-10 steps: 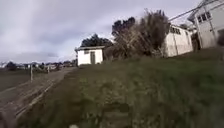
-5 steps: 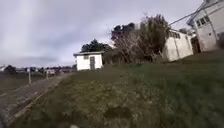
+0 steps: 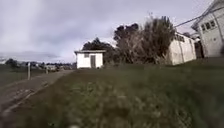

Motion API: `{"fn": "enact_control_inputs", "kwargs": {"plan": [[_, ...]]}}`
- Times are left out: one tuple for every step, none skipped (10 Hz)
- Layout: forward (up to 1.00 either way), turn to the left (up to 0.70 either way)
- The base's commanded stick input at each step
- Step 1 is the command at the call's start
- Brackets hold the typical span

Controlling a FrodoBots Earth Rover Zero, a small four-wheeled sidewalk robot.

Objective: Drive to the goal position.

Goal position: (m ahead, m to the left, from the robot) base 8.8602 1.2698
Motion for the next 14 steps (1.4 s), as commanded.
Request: {"fn": "enact_control_inputs", "kwargs": {"plan": [[0.7, 0.0], [0.7, 0.0], [0.7, 0.0], [0.7, 0.0], [0.7, 0.0], [0.7, 0.0], [0.7, 0.0], [0.7, 0.0], [0.7, 0.0], [0.7, 0.0], [0.69, 0.0], [0.68, 0.0], [0.67, 0.0], [0.67, 0.0]]}}
